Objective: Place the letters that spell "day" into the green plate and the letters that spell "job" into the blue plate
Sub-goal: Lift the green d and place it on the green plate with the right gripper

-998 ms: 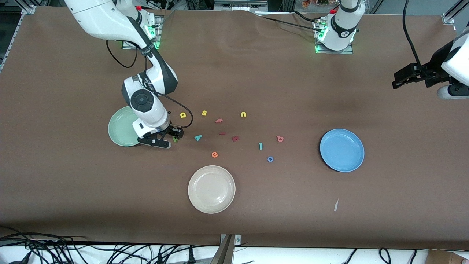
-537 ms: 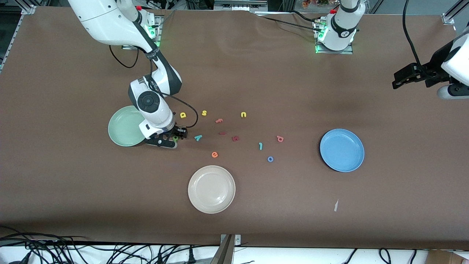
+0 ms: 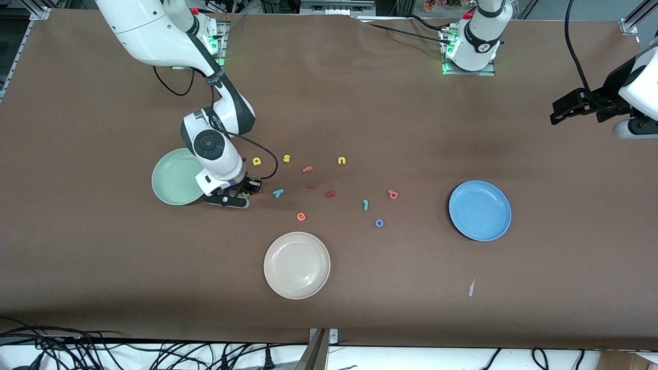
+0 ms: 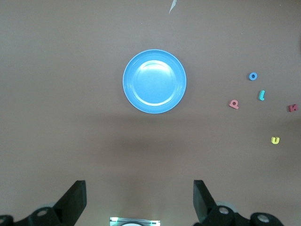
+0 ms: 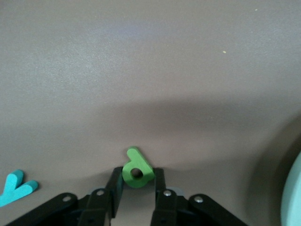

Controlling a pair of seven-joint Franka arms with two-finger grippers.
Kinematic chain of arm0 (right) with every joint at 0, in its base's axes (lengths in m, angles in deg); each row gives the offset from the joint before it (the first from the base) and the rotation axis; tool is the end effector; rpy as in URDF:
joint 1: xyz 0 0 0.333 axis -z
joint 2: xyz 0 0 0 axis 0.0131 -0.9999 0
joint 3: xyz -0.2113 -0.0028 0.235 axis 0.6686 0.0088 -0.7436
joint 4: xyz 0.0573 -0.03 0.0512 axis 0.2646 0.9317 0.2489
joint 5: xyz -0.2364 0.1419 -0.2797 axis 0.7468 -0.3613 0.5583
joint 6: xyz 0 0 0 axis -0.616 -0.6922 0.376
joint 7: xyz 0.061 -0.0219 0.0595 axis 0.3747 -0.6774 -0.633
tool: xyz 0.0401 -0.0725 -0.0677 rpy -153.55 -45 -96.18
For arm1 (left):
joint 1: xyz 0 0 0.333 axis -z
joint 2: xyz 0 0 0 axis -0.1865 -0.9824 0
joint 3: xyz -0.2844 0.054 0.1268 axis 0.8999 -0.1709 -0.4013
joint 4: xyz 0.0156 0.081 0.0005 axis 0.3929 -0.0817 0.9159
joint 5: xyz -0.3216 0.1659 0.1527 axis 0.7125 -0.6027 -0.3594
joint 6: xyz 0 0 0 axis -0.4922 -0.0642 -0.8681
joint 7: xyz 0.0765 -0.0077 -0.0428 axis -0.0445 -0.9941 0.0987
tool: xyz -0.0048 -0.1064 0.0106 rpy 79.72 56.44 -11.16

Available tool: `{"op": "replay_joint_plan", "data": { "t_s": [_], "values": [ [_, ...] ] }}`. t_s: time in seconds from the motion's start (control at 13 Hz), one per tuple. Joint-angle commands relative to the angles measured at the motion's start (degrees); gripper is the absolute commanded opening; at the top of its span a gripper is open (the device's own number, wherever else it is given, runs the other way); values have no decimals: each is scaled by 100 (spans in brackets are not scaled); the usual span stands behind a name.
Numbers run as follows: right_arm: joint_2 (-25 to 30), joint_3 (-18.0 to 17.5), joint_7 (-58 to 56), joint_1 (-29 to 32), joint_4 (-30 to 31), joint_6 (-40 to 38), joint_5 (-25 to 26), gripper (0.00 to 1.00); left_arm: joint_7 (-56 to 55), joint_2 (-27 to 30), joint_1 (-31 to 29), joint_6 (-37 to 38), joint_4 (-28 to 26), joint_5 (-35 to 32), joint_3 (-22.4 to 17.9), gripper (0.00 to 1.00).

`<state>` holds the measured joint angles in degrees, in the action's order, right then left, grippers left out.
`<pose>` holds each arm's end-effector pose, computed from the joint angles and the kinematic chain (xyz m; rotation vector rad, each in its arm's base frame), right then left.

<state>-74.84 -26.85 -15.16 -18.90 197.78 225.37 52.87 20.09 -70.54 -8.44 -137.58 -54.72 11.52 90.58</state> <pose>0.5592 0.2570 0.1791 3.1053 -0.1931 0.0337 0.5573 -0.0337 0.6333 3.1262 0.1118 -0.1806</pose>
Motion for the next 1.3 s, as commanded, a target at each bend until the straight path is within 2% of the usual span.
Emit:
{"op": "replay_joint_plan", "data": {
  "t_s": [0.0, 0.15, 0.38, 0.61, 0.77, 0.84, 0.92, 1.0, 1.07, 1.15, 1.23],
  "values": [
    [-8, 8, -108, 22, 17, 33, 95, 22, 13, -55, 41, 79, 164, -112, 209, 100],
    [140, 77, -213, 31, 8, -55, 95, 21, 39, -55, 41, 62, 173, -103, 333, 100],
    [737, 489, -1037, 57, -36, -1028, 51, 21, 48, -143, 146, -352, 23, 46, 351, 100],
    [1212, 999, -1969, 66, 217, -1540, -19, 22, 48, -870, 235, -413, -134, 99, 360, 100],
    [1529, 1325, -2366, 66, 1102, -1052, -28, 22, 66, -986, 357, -771, -319, 108, 368, 100],
    [1643, 1500, -2437, 66, 1689, -370, -29, 22, 66, -1065, 445, -991, -433, 125, 368, 100],
    [1653, 1598, -2481, 66, 2008, 11, -29, 23, 49, -1196, 594, -1272, -608, 221, 368, 100],
    [1644, 1633, -2473, 66, 2046, 6, -29, 45, 48, -1302, 699, -1718, -845, 257, 368, 100],
    [1653, 1660, -2464, 66, 2029, -46, -37, 92, 22, -1347, 796, -2288, -1169, 266, 368, 100],
    [1731, 1651, -2447, 58, 2021, -73, -37, 100, -30, -1390, 910, -2842, -1485, 266, 368, 100],
    [1784, 1634, -2446, 58, 1977, -134, -37, 100, -39, -1487, 1016, -3239, -1654, 266, 368, 100]
  ]
}}
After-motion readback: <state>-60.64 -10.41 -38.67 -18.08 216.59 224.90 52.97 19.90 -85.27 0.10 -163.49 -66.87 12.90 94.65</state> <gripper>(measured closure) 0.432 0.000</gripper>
